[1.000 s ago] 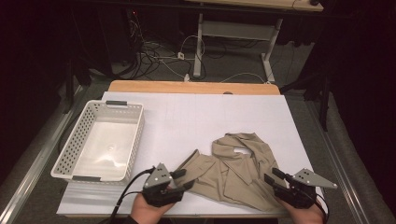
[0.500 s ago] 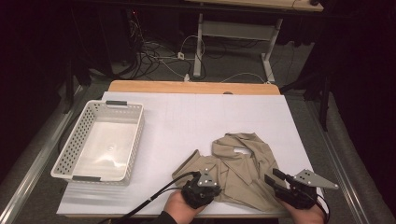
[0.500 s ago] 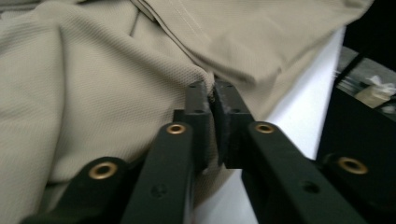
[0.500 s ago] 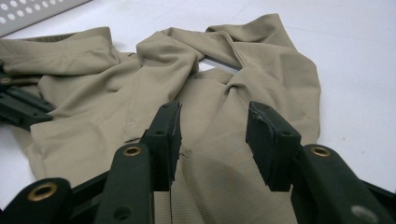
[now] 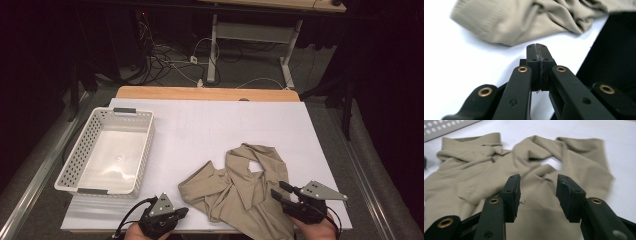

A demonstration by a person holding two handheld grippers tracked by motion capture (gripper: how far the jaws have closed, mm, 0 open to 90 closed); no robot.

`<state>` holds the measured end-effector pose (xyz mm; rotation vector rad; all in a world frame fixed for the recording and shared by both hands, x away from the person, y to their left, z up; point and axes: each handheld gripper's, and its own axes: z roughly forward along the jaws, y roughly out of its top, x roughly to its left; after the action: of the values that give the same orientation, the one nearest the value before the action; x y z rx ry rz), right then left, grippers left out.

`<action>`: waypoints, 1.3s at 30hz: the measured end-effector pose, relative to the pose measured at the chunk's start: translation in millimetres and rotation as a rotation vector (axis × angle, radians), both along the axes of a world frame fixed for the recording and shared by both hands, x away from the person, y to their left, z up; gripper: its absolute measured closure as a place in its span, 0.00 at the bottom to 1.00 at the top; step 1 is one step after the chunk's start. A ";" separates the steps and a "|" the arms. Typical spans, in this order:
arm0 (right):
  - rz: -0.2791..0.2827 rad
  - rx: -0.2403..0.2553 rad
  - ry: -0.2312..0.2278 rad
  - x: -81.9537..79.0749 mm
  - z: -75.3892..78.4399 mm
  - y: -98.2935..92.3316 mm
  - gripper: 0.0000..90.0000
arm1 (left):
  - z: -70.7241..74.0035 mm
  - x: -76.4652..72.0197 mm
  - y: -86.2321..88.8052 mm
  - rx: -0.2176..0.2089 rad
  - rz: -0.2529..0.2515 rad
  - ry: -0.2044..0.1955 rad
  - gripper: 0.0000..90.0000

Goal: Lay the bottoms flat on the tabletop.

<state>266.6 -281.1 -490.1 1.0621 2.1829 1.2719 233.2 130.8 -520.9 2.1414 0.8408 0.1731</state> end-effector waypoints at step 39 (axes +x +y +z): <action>-0.324 -0.008 0.052 43.9 -9.7 -90.4 1.00 | -5.6 -3.7 -26.2 -0.080 -0.103 -0.013 0.74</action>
<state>310.6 -371.5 -499.8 1.3916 1.9483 1.0983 229.5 104.7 -526.5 2.1005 0.7159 0.0983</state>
